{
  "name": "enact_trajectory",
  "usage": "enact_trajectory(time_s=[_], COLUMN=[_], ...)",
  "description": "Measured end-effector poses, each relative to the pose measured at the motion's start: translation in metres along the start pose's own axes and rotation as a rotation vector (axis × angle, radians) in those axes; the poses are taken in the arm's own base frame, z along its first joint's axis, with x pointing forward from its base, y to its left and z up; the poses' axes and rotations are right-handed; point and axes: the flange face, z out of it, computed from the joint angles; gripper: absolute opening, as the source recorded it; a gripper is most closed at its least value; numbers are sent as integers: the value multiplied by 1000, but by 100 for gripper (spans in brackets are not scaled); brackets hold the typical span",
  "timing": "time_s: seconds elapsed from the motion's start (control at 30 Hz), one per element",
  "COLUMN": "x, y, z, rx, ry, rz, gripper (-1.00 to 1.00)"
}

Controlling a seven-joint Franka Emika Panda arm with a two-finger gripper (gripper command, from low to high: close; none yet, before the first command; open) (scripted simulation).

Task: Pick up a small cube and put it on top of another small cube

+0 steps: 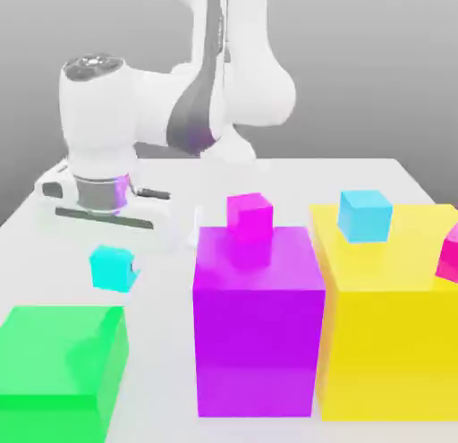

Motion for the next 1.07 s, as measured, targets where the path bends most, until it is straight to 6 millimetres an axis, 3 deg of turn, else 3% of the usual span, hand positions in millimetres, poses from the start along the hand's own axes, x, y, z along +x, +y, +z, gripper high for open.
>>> enact_trajectory(time_s=[0.4,0.73,0.8,0.87,0.9,1.07], x=[-65,-145,-152,-154,-154,-154], y=[-55,-65,-66,-69,-69,-69], z=[-101,-187,-176,-151,-138,-138], rx=[26,76,80,80,80,80], ry=[14,-35,-43,-45,-45,-45], rz=[296,516,531,536,536,536], gripper=[-100,-100,-100,-100,100,100])
